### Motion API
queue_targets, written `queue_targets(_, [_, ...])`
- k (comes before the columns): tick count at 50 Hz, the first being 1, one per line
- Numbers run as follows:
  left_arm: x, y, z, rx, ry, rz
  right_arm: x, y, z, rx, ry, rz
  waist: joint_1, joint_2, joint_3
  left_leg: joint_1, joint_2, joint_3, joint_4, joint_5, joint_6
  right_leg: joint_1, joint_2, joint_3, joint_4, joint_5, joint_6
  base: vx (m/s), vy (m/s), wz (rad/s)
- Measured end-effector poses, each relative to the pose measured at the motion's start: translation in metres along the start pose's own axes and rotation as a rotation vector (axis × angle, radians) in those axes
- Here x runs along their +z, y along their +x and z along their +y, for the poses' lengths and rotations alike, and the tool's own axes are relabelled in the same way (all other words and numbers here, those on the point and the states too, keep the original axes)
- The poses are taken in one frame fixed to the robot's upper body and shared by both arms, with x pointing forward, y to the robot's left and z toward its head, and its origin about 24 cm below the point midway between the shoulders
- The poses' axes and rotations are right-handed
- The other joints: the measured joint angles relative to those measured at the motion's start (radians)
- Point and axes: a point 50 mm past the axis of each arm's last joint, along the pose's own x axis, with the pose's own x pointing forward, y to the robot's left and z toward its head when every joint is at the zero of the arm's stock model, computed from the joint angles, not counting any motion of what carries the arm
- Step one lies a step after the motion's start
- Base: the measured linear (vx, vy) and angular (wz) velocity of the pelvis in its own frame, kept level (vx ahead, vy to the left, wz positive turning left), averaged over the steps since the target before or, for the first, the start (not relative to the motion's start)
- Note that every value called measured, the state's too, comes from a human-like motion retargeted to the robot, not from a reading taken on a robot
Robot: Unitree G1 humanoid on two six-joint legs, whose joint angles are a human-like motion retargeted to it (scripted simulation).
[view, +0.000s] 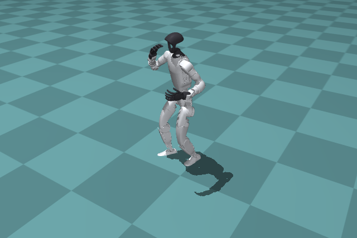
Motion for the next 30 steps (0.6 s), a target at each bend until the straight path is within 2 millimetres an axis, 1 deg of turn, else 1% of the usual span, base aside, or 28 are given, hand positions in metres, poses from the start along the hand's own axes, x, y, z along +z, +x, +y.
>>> queue_targets(2, [0.02,-0.011,0.026,0.131,0.123,-0.039,0.004,-0.003,-0.016,-0.079,-0.09,0.002,-0.012,0.003,-0.011,0.005,0.001,0.041,-0.021,0.008,-0.006,-0.026,0.022,0.035,0.005,0.011,0.008,0.01,-0.08,-1.01])
queue_targets(3, [0.036,-0.011,0.036,0.192,0.203,-0.087,0.006,-0.006,-0.024,-0.125,-0.129,0.004,-0.027,0.007,-0.019,0.008,0.001,0.06,-0.03,0.01,-0.007,-0.038,0.034,0.051,0.007,0.015,0.012,0.01,-0.09,-1.0])
queue_targets(5, [0.074,-0.006,0.052,0.301,0.363,-0.234,0.012,-0.014,-0.036,-0.213,-0.194,0.013,-0.078,0.018,-0.035,0.011,0.004,0.098,-0.045,0.014,-0.009,-0.061,0.056,0.078,0.013,0.021,0.018,0.01,-0.11,-0.93])
queue_targets(6, [0.095,0.0,0.055,0.345,0.429,-0.329,0.015,-0.02,-0.041,-0.254,-0.216,0.021,-0.119,0.025,-0.042,0.011,0.009,0.117,-0.049,0.015,-0.01,-0.072,0.067,0.088,0.016,0.023,0.02,0.02,-0.12,-0.84])
queue_targets(8, [0.132,0.013,0.053,0.409,0.518,-0.528,0.019,-0.03,-0.047,-0.33,-0.241,0.046,-0.218,0.041,-0.055,0.009,0.021,0.154,-0.053,0.016,-0.013,-0.095,0.09,0.105,0.023,0.028,0.02,0.02,-0.13,-0.76])
queue_targets(9, [0.146,0.022,0.047,0.413,0.531,-0.62,0.02,-0.036,-0.048,-0.365,-0.238,0.064,-0.28,0.05,-0.062,0.007,0.031,0.174,-0.051,0.016,-0.015,-0.106,0.102,0.109,0.026,0.031,0.018,0.03,-0.14,-0.71])
queue_targets(10, [0.158,0.032,0.039,0.406,0.531,-0.709,0.02,-0.042,-0.048,-0.399,-0.229,0.085,-0.347,0.06,-0.068,0.004,0.042,0.193,-0.049,0.016,-0.017,-0.116,0.114,0.113,0.028,0.034,0.015,0.04,-0.13,-0.64])
queue_targets(12, [0.168,0.061,0.009,0.32,0.474,-0.842,0.015,-0.053,-0.044,-0.469,-0.182,0.136,-0.501,0.091,-0.078,-0.003,0.068,0.225,-0.046,0.02,-0.016,-0.126,0.137,0.109,0.012,0.047,0.004,0.06,-0.13,-0.53])
queue_targets(13, [0.167,0.077,-0.011,0.255,0.428,-0.885,0.012,-0.058,-0.041,-0.5,-0.15,0.165,-0.581,0.113,-0.081,-0.006,0.085,0.24,-0.044,0.023,-0.017,-0.125,0.148,0.104,-0.004,0.055,-0.002,0.07,-0.13,-0.44])
queue_targets(15, [0.156,0.102,-0.055,0.091,0.303,-0.925,0.001,-0.067,-0.028,-0.547,-0.056,0.224,-0.739,0.16,-0.085,-0.005,0.122,0.277,-0.022,0.026,-0.027,-0.126,0.166,0.097,-0.011,0.058,-0.008,0.07,-0.14,-0.36])
queue_targets(16, [0.147,0.113,-0.084,-0.012,0.237,-0.919,-0.004,-0.068,-0.021,-0.56,-0.007,0.243,-0.801,0.187,-0.077,-0.001,0.142,0.289,-0.018,0.026,-0.032,-0.113,0.174,0.087,-0.032,0.06,-0.006,0.08,-0.13,-0.25])
queue_targets(17, [0.14,0.121,-0.112,-0.126,0.17,-0.914,-0.008,-0.068,-0.013,-0.568,0.048,0.256,-0.859,0.211,-0.072,0.002,0.16,0.303,-0.011,0.025,-0.037,-0.105,0.181,0.079,-0.043,0.058,-0.003,0.08,-0.13,-0.2])
queue_targets(19, [0.125,0.124,-0.166,-0.379,0.036,-0.881,-0.015,-0.063,0.003,-0.561,0.167,0.248,-0.935,0.238,-0.064,0.016,0.192,0.328,0.007,0.02,-0.048,-0.09,0.19,0.066,-0.048,0.044,0.009,0.08,-0.12,-0.12])
queue_targets(20, [0.12,0.121,-0.194,-0.518,-0.019,-0.867,-0.018,-0.057,0.01,-0.545,0.214,0.232,-0.954,0.246,-0.053,0.032,0.203,0.333,0.003,0.017,-0.049,-0.067,0.194,0.055,-0.067,0.04,0.014,0.07,-0.11,0.06])
queue_targets(22, [0.112,0.111,-0.222,-0.697,-0.109,-0.835,-0.018,-0.043,0.022,-0.502,0.303,0.168,-0.949,0.239,-0.069,0.039,0.231,0.337,0.045,0.006,-0.059,-0.065,0.189,0.035,-0.033,0.011,0.018,0.04,-0.13,0.33])
queue_targets(23, [0.108,0.105,-0.231,-0.781,-0.138,-0.813,-0.018,-0.034,0.026,-0.477,0.326,0.134,-0.923,0.228,-0.071,0.046,0.24,0.325,0.057,-0.002,-0.063,-0.05,0.181,0.016,-0.025,-0.007,0.016,0.04,-0.12,0.74])
queue_targets(25, [0.099,0.1,-0.233,-0.851,-0.163,-0.76,-0.017,-0.021,0.03,-0.435,0.35,0.075,-0.843,0.191,-0.084,0.052,0.263,0.295,0.101,-0.007,-0.077,-0.027,0.159,-0.026,0.009,-0.041,0.008,0.02,-0.13,1.06])
queue_targets(27, [0.088,0.1,-0.214,-0.814,-0.148,-0.69,-0.018,-0.015,0.023,-0.428,0.343,0.039,-0.733,0.138,-0.076,0.057,0.284,0.241,0.146,0.002,-0.088,0.025,0.132,-0.084,0.019,-0.072,-0.008,0.02,-0.14,1.35])
queue_targets(28, [0.082,0.102,-0.199,-0.752,-0.131,-0.645,-0.017,-0.014,0.018,-0.432,0.332,0.027,-0.675,0.11,-0.069,0.055,0.3,0.221,0.176,0.016,-0.093,0.05,0.119,-0.113,0.021,-0.083,-0.016,0.02,-0.15,1.35])
queue_targets(30, [0.066,0.103,-0.157,-0.56,-0.089,-0.534,-0.015,-0.016,0.003,-0.463,0.3,0.006,-0.554,0.059,-0.042,0.045,0.347,0.173,0.256,0.058,-0.1,0.117,0.111,-0.169,-0.005,-0.093,-0.033,0.02,-0.17,1.1])
